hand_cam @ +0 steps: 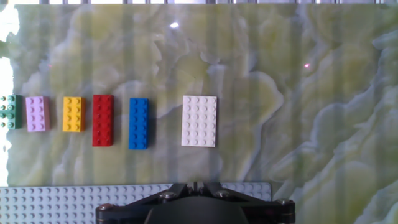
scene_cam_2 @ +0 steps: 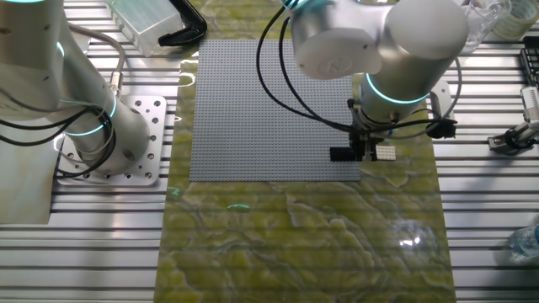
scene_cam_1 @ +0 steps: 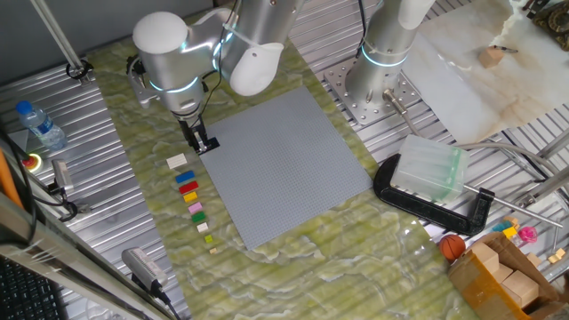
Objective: Build with small Lego blocks
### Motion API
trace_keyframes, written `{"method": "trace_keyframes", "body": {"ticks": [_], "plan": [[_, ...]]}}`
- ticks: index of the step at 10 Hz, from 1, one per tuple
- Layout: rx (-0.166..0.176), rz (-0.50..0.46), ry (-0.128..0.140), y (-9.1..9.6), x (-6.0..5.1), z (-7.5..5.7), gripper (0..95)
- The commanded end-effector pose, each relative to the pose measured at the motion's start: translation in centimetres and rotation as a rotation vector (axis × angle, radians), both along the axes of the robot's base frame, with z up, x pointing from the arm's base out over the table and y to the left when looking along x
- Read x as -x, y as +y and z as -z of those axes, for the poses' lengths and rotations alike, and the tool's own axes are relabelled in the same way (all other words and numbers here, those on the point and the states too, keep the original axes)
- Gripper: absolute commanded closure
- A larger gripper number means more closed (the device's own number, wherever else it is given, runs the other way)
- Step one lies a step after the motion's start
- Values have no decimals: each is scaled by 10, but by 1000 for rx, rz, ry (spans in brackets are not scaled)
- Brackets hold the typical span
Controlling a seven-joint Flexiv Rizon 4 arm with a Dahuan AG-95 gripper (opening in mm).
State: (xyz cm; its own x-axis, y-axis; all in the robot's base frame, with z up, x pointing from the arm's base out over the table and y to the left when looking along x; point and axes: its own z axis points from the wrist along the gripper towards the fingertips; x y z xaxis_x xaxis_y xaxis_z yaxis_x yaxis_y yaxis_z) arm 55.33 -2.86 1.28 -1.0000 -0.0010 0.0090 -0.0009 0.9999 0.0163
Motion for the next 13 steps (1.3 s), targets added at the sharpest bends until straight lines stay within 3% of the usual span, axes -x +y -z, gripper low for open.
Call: {"method": "trace_keyframes", "body": {"ticks": [1,4,9,13], "plan": [[1,0,-2,-1,1,43,950],[2,0,1,0,1,34,950],[17,-13,56,0,9,1,950],[12,-37,66,-8,20,4,950]]}}
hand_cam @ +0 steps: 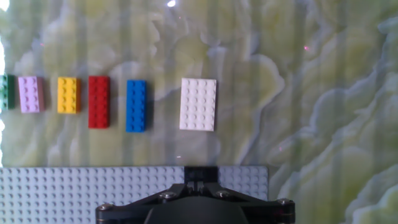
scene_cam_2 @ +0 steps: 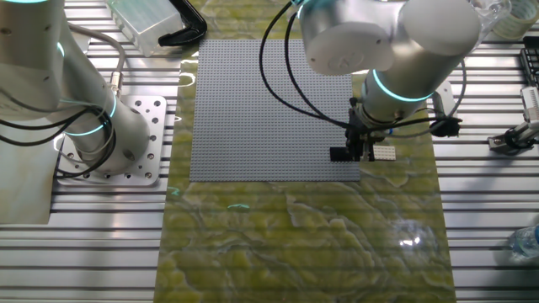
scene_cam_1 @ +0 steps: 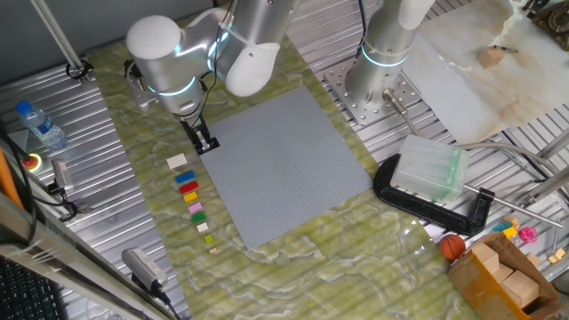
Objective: Build with small Lego blocks
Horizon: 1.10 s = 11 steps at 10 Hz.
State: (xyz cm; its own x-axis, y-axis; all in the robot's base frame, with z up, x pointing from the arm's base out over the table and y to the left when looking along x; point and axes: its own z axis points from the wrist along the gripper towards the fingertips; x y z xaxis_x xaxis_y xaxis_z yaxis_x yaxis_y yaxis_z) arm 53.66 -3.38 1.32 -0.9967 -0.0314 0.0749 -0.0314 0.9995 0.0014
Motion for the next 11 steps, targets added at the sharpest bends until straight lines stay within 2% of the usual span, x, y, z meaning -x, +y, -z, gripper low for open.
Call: {"method": "trace_keyframes", "body": {"ticks": [1,2,5,7,9,11], "plan": [[-21,-7,13,-3,4,5,950],[-19,-8,37,-3,4,5,950],[-28,-8,54,-3,5,10,950],[-34,-19,91,-6,9,16,950],[-35,-29,89,-9,13,20,950],[-61,-15,93,-5,16,22,950]]}}
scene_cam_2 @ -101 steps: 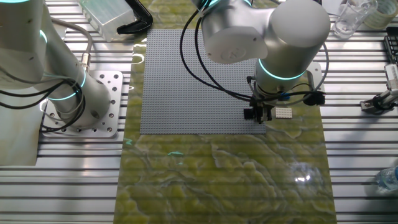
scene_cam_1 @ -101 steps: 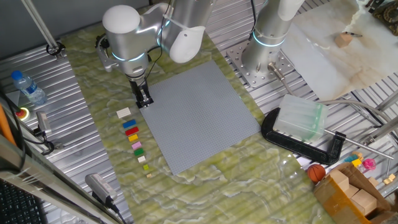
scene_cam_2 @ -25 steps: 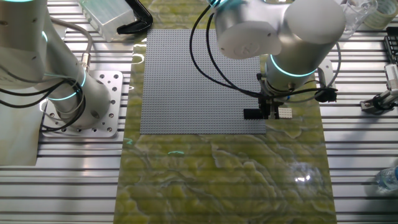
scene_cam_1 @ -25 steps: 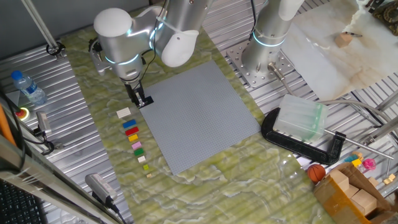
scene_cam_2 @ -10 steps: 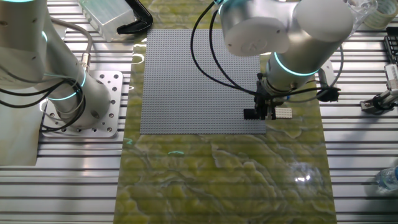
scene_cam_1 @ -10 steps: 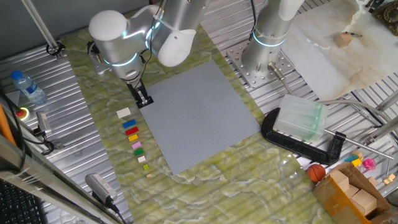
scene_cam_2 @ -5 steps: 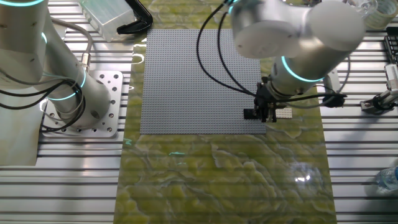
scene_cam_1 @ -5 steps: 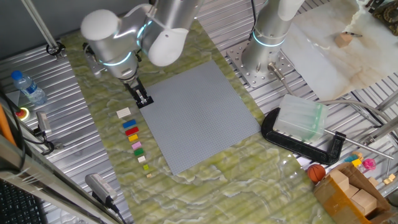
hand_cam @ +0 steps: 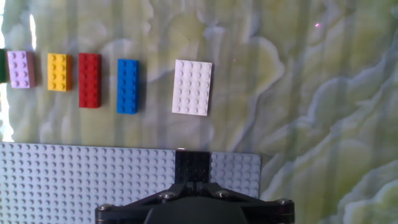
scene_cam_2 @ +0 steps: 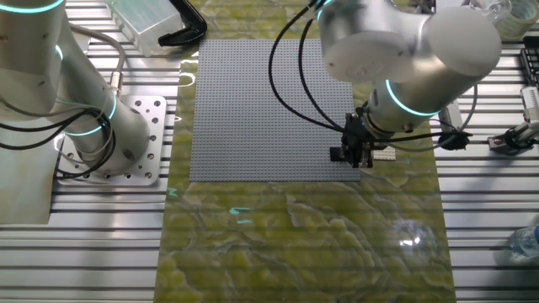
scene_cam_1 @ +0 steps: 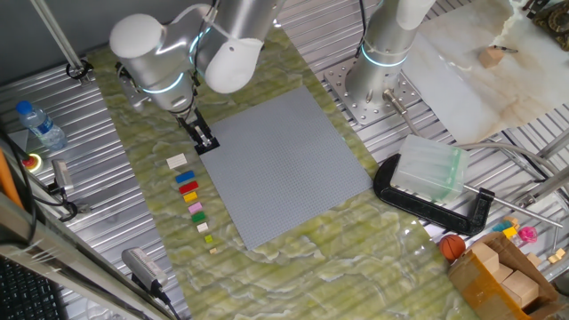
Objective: Build with small Lego blocks
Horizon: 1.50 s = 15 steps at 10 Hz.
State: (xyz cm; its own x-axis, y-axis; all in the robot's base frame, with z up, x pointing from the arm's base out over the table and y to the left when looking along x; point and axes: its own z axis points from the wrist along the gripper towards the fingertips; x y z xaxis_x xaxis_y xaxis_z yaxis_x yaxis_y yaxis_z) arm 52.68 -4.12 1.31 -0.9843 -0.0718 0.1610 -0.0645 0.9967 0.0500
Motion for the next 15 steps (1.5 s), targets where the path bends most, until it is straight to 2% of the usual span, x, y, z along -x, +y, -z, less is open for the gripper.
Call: {"method": "trace_keyframes", "body": {"ticks": [1,4,5,8,10,12,13,15], "plan": [[-7,28,9,5,7,23,950],[-8,33,20,4,11,25,950],[-6,35,42,2,15,26,950],[-21,50,26,-3,23,30,950],[-20,50,28,-3,22,37,950],[-24,51,18,-3,22,43,950],[-24,51,19,-3,22,43,950],[-23,45,38,-2,23,26,950]]}}
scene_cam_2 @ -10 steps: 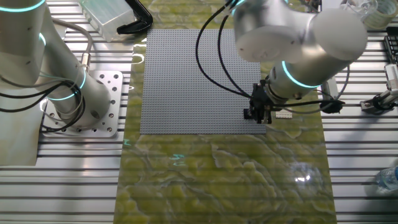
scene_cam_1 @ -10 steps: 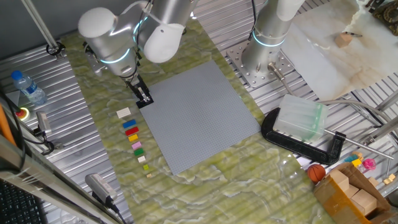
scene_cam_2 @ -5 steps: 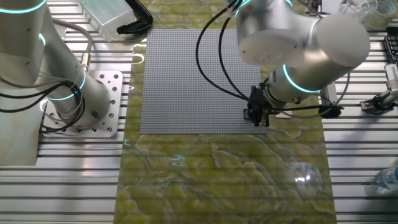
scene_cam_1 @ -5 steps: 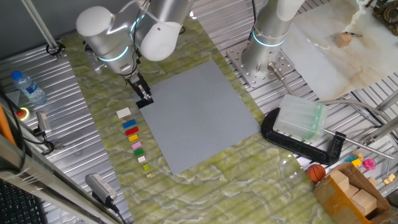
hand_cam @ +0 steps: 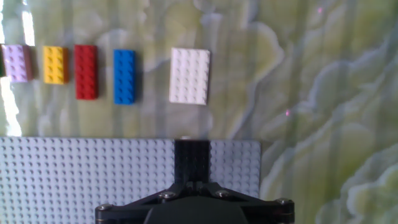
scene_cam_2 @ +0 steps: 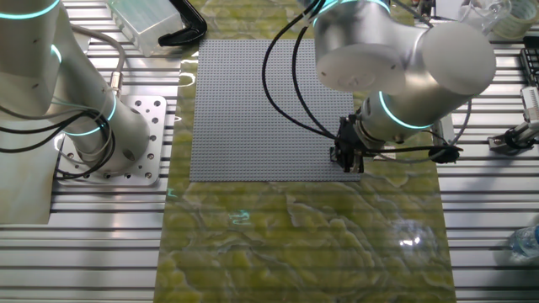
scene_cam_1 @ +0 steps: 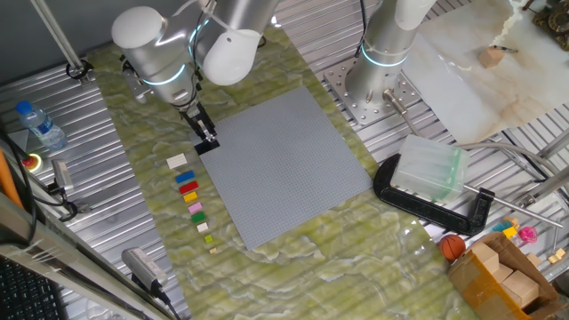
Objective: Build with small Lego blocks
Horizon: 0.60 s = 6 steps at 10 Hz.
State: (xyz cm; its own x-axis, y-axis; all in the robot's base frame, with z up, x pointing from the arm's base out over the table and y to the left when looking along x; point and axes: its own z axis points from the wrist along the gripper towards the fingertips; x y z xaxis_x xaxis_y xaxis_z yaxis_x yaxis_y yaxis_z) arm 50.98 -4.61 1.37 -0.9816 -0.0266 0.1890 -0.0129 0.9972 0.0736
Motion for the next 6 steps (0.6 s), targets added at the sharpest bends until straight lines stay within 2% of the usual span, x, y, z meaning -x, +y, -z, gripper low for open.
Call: {"method": "trace_keyframes", "body": {"ticks": [1,2,3,4,6], "plan": [[1,-6,9,4,7,20,950],[4,-3,8,7,6,7,950],[10,-3,8,8,5,2,950],[21,-1,-8,10,3,-3,950],[24,10,-30,11,1,-2,950]]}}
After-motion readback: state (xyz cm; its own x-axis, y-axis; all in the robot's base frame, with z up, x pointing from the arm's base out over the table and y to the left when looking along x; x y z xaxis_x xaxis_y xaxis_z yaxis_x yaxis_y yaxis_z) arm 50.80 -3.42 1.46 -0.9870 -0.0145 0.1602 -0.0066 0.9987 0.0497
